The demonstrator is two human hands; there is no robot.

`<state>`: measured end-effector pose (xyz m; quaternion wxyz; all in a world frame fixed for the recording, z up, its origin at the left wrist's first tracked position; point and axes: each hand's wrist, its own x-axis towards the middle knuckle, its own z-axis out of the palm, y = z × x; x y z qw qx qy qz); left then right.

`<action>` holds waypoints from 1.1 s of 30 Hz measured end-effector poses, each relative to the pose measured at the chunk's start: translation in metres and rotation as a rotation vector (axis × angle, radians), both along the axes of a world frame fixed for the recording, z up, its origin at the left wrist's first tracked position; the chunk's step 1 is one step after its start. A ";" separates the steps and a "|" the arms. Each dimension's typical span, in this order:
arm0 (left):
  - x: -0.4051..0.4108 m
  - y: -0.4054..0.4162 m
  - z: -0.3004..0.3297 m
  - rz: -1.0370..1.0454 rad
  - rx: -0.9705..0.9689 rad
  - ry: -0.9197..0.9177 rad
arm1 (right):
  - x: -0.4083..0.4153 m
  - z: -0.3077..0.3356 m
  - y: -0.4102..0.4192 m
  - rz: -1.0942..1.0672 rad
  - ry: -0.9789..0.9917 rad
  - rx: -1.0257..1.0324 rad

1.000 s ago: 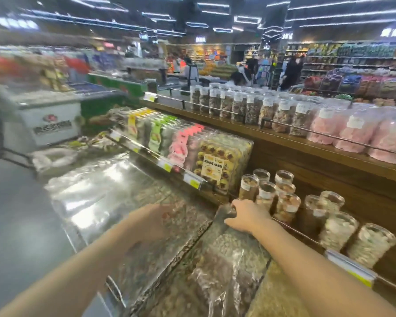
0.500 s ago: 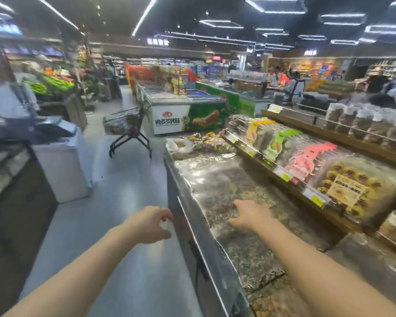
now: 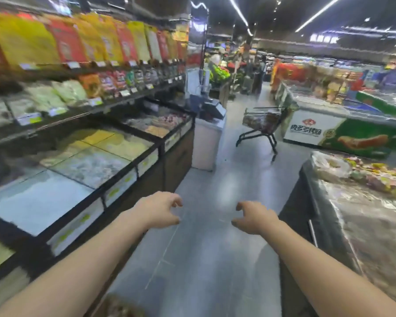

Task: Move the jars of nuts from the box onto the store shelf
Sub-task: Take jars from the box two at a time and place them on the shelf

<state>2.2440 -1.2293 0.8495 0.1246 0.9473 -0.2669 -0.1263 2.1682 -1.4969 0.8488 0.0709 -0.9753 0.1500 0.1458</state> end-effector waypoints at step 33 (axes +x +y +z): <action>0.124 0.239 -0.529 0.941 -0.093 0.524 | 0.297 -0.514 0.332 0.868 0.549 0.017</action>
